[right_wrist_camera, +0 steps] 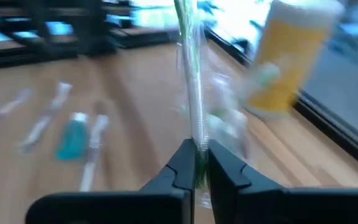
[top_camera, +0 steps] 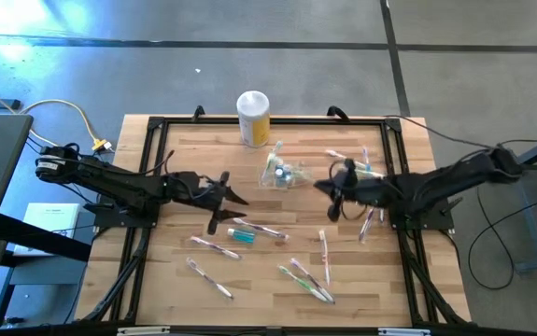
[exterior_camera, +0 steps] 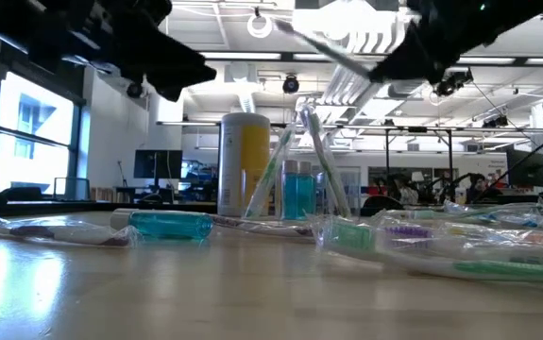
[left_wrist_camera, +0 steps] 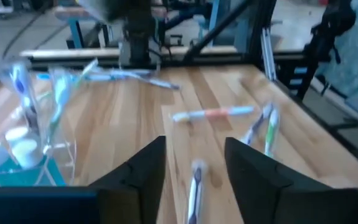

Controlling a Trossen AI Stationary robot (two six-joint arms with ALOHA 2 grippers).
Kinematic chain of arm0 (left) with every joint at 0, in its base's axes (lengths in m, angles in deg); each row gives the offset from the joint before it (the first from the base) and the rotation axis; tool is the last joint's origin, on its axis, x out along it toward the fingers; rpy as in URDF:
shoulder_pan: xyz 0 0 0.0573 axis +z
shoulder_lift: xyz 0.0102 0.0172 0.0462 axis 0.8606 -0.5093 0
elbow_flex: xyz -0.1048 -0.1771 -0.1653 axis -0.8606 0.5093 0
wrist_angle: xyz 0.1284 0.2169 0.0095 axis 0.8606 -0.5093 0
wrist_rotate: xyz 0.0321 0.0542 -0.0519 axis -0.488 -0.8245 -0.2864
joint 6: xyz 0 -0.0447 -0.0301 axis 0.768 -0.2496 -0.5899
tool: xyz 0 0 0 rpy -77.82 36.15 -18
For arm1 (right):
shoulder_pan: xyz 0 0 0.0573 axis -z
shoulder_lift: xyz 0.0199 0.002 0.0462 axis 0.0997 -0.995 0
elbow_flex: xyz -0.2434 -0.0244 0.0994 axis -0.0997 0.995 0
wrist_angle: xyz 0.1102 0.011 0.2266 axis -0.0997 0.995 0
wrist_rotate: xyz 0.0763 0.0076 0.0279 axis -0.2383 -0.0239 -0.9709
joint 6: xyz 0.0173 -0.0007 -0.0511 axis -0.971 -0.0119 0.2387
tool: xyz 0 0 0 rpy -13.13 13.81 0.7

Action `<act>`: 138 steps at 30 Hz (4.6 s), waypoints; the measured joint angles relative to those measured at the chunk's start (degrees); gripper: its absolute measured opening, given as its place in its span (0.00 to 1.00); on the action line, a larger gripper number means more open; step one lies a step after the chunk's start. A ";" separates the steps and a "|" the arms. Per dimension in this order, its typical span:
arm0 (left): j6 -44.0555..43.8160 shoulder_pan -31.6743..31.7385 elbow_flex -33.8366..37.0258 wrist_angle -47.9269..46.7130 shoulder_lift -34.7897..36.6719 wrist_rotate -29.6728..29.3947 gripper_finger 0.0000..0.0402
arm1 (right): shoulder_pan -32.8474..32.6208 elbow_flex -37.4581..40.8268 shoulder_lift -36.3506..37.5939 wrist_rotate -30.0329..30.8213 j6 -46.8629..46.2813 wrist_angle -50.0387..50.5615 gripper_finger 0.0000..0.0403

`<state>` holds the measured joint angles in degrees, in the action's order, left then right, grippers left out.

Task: Pick & Place toothbrushing station
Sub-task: Put the green toothbrush into the transparent organizer

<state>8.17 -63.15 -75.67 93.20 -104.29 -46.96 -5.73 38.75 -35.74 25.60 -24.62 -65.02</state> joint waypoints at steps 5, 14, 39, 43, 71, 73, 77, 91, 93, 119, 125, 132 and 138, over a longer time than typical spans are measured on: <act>-0.02 0.00 0.00 6.24 0.00 -0.91 0.53 | -7.33 -0.02 -6.07 1.04 6.56 -14.62 0.03; 0.05 0.00 -0.02 15.65 0.02 -4.63 0.58 | -7.95 -0.02 -21.04 1.11 14.02 -34.97 0.03; 0.61 0.02 -0.07 28.10 -8.02 -8.46 0.58 | -0.42 -0.02 -33.63 -8.52 14.27 -49.50 0.03; 0.60 -0.02 -0.35 28.65 -7.98 -5.75 0.58 | -0.41 -0.02 -33.63 -8.35 14.26 -48.81 0.03; -0.09 0.02 -1.68 24.69 -7.98 -6.01 0.02 | -0.55 -0.02 -33.56 -7.53 12.29 -44.21 0.22; -0.56 0.02 -1.68 24.45 -7.98 -6.04 0.02 | -0.92 -0.02 -33.56 -5.95 11.50 -43.32 0.29; -2.94 0.02 -1.68 24.42 -7.93 -6.27 0.02 | -2.45 -0.01 -32.46 0.32 10.78 -39.95 0.44; -4.38 4.31 -32.13 -36.39 -5.41 -13.12 0.02 | -10.00 -0.07 -24.28 19.00 17.25 -34.04 0.61; -4.38 5.68 -37.07 -42.62 -6.64 -13.15 0.02 | -10.29 -0.05 -24.28 19.00 17.27 -33.82 0.61; -5.04 24.02 -43.36 -48.29 -24.93 2.49 0.05 | -10.16 -0.05 -24.28 18.87 15.02 -31.94 0.61; -4.86 24.02 -43.36 -47.99 -26.47 2.52 0.07 | -10.17 -0.05 -24.28 18.87 14.21 -31.29 0.61; -3.02 24.02 -43.36 -48.39 -26.49 2.53 0.07 | -10.15 -0.05 -24.28 18.89 14.29 -31.27 0.61; -1.05 24.02 -43.36 -48.49 -26.47 1.71 0.08 | -10.15 -0.05 -24.28 18.88 14.39 -31.20 0.61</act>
<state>7.12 -39.13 -119.03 44.70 -130.76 -45.25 -15.88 38.70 -60.02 44.47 -10.23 -96.22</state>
